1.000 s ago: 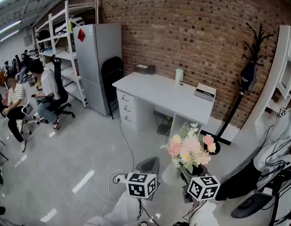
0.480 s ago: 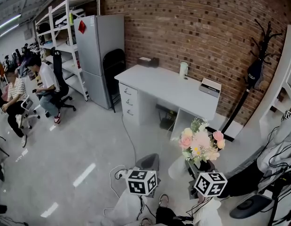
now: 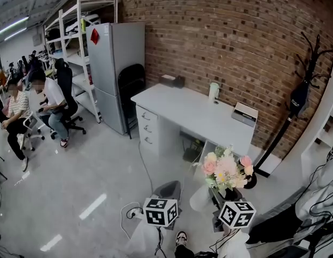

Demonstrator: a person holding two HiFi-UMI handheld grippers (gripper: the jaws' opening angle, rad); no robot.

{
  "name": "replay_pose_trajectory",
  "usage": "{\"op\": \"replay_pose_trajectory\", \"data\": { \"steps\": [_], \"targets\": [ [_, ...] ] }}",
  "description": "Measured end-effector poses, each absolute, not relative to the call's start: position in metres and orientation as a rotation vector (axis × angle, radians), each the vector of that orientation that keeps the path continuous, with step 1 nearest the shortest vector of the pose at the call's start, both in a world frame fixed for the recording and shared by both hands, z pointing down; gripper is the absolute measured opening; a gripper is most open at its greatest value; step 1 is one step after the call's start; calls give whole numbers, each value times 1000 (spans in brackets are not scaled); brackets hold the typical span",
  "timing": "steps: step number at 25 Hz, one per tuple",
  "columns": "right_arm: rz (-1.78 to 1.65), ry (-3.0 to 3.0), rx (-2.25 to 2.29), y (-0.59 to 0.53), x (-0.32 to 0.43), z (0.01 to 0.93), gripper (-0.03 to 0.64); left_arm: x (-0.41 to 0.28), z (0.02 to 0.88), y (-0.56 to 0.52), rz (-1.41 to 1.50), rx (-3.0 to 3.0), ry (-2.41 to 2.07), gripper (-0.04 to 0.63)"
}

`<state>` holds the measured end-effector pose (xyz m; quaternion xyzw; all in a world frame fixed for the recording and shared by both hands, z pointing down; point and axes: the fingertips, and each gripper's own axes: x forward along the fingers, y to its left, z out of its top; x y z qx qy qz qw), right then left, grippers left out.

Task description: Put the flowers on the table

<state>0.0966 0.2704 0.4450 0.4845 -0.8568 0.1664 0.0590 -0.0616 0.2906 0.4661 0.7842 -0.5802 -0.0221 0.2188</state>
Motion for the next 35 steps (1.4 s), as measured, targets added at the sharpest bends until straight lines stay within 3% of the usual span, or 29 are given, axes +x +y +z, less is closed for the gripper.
{"op": "replay_pose_trajectory", "data": {
  "steps": [22, 35],
  "targets": [
    [539, -2612, 1419, 59, 141, 439, 258, -16, 457, 86, -66, 2149, -1643, 6],
    [650, -2598, 1473, -1, 175, 458, 258, -1, 476, 37, 16, 2103, -1652, 6]
  ]
}}
